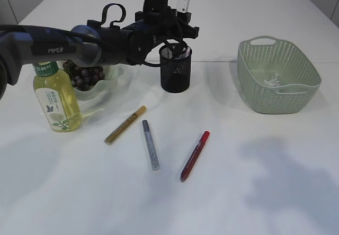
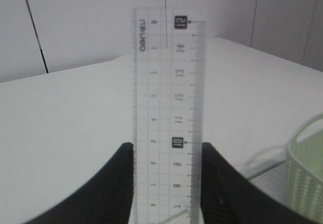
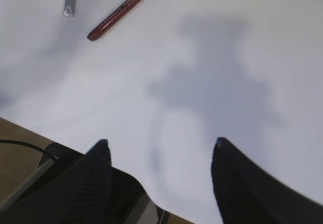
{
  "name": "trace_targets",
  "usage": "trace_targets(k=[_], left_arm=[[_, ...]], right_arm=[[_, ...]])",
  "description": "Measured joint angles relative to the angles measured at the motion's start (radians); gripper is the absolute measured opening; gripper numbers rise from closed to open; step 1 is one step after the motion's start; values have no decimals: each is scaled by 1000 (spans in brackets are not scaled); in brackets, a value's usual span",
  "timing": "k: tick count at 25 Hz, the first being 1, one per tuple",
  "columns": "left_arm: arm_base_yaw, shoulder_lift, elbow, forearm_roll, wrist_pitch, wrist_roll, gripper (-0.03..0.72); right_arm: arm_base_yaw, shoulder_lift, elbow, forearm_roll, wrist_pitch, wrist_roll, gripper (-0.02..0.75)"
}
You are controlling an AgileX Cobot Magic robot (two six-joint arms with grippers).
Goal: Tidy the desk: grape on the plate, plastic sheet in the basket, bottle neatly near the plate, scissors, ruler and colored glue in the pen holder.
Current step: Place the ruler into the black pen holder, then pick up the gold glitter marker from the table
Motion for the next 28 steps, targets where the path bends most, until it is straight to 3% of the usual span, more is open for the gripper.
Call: trace_targets(k=[6, 15, 22, 28], left_arm=[[0, 0, 0, -10, 0, 0, 348], [0, -12, 0, -17, 52, 0, 351], [0, -159, 0, 0, 368, 0, 351], [0, -313, 0, 15, 777, 0, 350]], right_arm=[[0, 0, 0, 0, -9, -2, 490], [0, 0, 0, 0, -15, -2, 490], [0, 0, 0, -1, -15, -2, 490], [26, 0, 0, -4, -17, 4, 490]])
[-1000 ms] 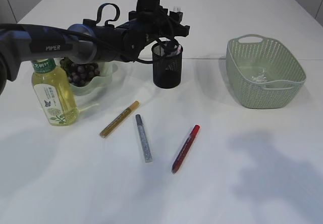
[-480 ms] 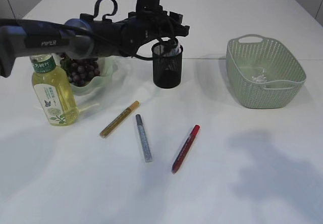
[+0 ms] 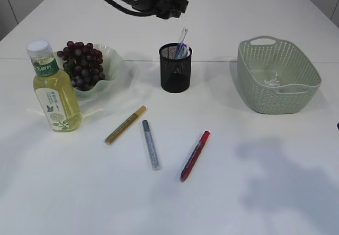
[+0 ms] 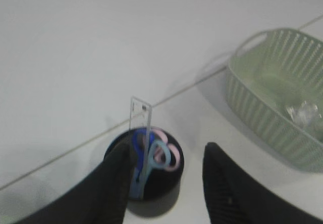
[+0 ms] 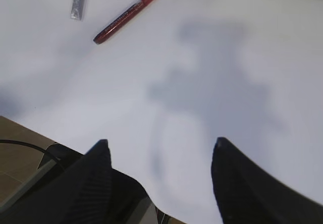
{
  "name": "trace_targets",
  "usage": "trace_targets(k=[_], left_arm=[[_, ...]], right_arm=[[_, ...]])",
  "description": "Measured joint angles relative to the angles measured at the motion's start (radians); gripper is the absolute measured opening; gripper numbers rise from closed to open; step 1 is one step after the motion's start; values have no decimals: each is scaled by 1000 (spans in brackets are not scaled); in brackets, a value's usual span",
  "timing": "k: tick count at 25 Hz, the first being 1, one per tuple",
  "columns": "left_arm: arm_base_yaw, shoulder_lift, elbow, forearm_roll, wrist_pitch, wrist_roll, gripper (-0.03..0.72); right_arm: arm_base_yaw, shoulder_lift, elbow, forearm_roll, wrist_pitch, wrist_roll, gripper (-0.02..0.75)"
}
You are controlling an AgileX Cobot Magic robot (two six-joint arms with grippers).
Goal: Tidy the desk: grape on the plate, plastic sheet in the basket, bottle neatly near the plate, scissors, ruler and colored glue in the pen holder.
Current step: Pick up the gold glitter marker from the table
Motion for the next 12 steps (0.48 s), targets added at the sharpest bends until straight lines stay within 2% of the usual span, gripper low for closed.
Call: trace_targets(k=[5, 12], left_arm=[[-2, -93, 0, 68, 322, 0, 350], [-2, -122, 0, 90, 746, -28, 345]], right_arm=[[1, 0, 0, 16, 17, 32, 490], [1, 0, 0, 55, 67, 114, 490]])
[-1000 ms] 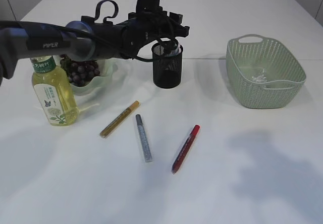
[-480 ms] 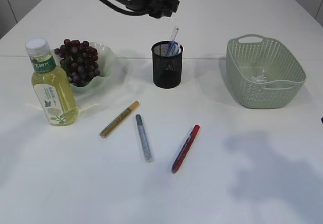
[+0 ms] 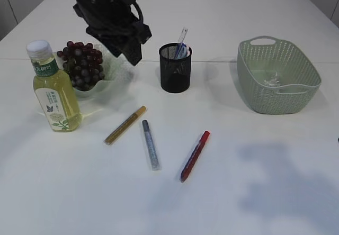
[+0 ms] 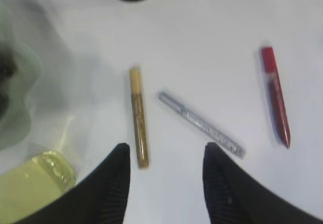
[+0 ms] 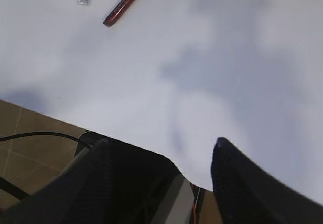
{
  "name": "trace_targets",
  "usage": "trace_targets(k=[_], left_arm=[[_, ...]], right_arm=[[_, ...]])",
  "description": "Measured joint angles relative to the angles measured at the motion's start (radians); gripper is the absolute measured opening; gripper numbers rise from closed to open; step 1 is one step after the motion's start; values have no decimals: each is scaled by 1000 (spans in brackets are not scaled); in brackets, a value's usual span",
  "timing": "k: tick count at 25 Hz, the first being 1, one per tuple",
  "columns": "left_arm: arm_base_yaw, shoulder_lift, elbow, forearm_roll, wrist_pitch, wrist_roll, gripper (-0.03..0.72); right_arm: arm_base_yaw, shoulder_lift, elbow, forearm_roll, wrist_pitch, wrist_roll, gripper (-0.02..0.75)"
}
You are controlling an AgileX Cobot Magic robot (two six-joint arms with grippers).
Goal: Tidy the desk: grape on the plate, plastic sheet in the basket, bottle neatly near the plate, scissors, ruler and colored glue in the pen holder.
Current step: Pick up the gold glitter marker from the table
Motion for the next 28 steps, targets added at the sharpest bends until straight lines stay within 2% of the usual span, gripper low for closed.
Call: trace_targets(k=[11, 19, 28], left_arm=[[14, 10, -2, 6, 67, -21, 343], [91, 168, -4, 11, 67, -25, 343], [93, 315, -4, 12, 57, -25, 340]], right_arm=[[0, 0, 0, 95, 5, 62, 490], [0, 0, 0, 112, 5, 64, 490], [0, 0, 0, 112, 5, 66, 490]])
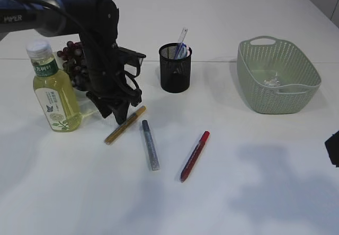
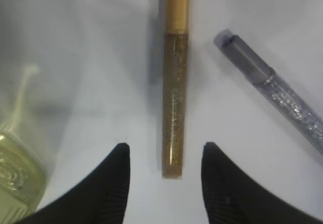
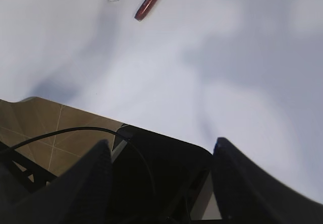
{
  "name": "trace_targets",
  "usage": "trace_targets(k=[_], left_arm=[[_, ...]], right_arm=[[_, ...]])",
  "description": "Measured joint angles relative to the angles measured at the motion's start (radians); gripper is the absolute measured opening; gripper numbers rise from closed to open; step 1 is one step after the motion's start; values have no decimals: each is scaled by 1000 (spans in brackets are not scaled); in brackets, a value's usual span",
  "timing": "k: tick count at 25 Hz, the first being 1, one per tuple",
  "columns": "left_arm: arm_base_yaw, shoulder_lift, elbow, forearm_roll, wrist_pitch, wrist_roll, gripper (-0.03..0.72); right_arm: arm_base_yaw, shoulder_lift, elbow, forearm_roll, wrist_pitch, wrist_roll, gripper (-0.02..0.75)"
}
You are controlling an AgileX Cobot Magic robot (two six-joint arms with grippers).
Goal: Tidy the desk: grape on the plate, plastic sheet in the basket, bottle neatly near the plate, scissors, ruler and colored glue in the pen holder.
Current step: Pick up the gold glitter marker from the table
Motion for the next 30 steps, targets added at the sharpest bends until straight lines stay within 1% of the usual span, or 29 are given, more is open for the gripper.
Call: trace_targets(k=[6, 17, 23, 30], left_arm=[[0, 38, 0, -6, -7, 0, 335], [0, 38, 0, -32, -23, 0, 328], [0, 38, 0, -61, -48, -1, 301], [0, 58, 0, -71, -60, -1, 297]], right_arm=[[0, 0, 0, 0, 2, 0, 490], [0, 0, 0, -2, 2, 2, 490], [0, 0, 0, -2, 2, 2, 490], [0, 0, 0, -2, 2, 2, 490]])
